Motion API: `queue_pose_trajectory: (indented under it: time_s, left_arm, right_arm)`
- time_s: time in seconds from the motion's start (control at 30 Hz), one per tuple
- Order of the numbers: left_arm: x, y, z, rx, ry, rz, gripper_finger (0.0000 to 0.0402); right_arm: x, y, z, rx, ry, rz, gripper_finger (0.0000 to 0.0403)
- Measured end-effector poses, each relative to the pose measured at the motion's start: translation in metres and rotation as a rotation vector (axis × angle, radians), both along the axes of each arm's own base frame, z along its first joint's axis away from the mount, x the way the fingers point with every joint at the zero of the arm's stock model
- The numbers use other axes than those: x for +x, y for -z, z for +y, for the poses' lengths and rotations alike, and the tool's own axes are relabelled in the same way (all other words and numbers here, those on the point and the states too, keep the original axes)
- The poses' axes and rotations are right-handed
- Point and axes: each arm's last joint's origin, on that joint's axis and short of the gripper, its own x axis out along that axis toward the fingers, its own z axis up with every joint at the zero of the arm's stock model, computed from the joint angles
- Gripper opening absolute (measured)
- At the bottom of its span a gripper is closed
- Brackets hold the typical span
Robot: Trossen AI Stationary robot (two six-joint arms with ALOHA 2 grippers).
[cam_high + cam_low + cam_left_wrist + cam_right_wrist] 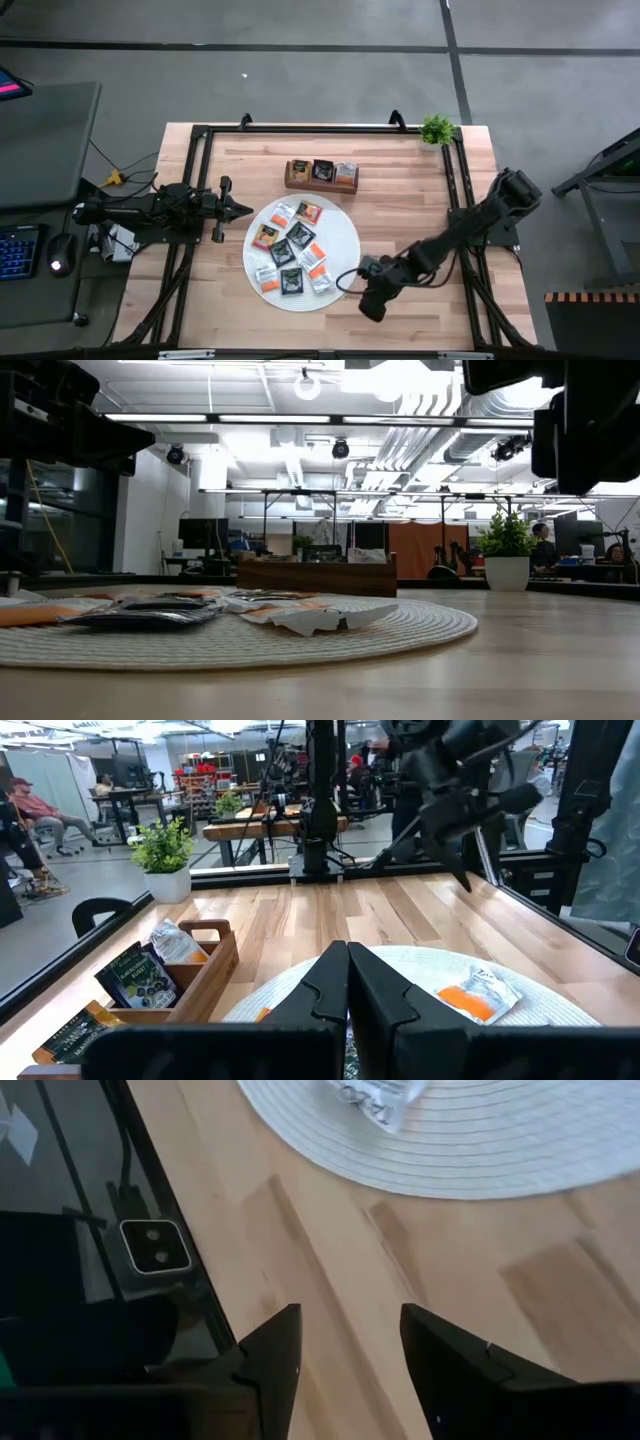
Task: Pick & Place Tea
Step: Put the yellow tea bag into the left section of the wooden organizer
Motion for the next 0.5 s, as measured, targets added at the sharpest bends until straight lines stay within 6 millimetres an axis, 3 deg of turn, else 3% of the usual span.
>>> queue_pose_trajectory:
  time_s: [0.33,0.5]
  left_arm:
    - [0.000,0.000,0.000,0.000,0.000,0.000,0.0000]
    - [0.000,0.000,0.000,0.000,0.000,0.000,0.0000]
  right_arm:
    - [0.047,-0.007,0.008,-0.079,0.007,-0.029,0.0172]
    - [0.052,-0.005,0.000,-0.126,0.029,0.014,0.0166]
